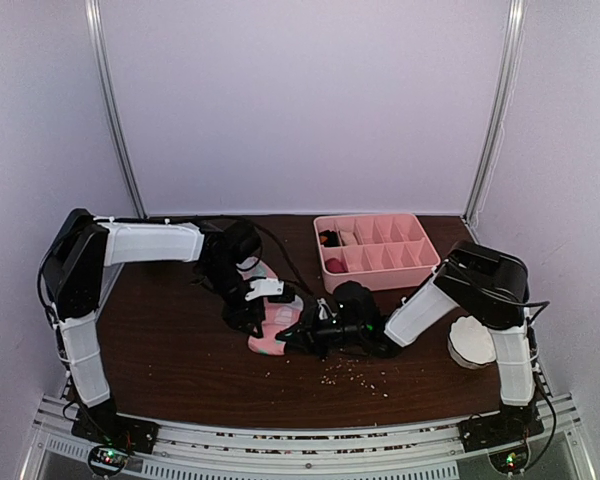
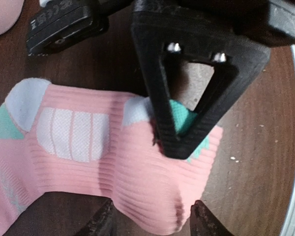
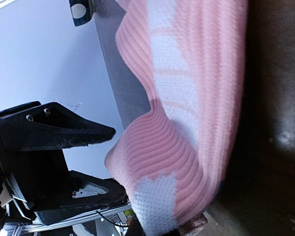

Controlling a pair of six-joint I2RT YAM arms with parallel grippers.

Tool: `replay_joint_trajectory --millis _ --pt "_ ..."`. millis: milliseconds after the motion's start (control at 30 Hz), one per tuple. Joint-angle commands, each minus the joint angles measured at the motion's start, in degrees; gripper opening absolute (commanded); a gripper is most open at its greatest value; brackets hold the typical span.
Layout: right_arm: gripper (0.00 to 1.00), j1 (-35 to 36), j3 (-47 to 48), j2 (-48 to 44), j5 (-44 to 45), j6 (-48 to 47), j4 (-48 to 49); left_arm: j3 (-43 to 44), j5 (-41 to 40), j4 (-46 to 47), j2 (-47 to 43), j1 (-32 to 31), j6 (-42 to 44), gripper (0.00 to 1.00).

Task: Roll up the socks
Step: Adjust the sock at the center of the board.

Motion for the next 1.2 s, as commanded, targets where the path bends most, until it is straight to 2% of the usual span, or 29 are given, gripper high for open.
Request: replay_joint_trajectory --millis 0,167,333,500,600,767,900,1167 --pt "0.00 0.08 0.85 -2.12 -0.28 -1.53 5.69 5.73 9.59 -11.34 3.37 0.37 2.79 0.50" --pt "0.00 0.15 2.20 -1.53 -1.36 -1.67 7.59 7.88 11.65 -13.84 5.77 0.71 2.88 0.46" --pt "0.00 0.13 0.01 -1.45 -1.20 -0.72 11.55 8.20 11.45 -13.76 6.81 1.74 2.44 0.33" --pt "0.00 0.15 -1.79 -1.54 -0.94 -0.09 15.68 9.92 13.50 -15.77 7.56 2.84 2.57 0.26" --pt "0.05 0.13 -1.34 -1.43 -1.62 -0.50 16.97 11.51 14.96 -16.74 8.18 3.12 2.25 0.20" --pt "0.17 0.23 -1.11 -0.71 -2.75 -0.38 21.58 16.20 19.02 -20.98 11.22 3.72 1.47 0.05" --pt "0.27 0.33 -2.05 -0.55 -2.94 -1.06 23.65 18.66 22.05 -23.81 13.09 4.41 0.87 0.02" --pt "0.28 0.33 -5.86 -1.61 -1.32 -7.27 23.90 23.48 27.06 -29.07 13.89 5.97 0.60 0.02"
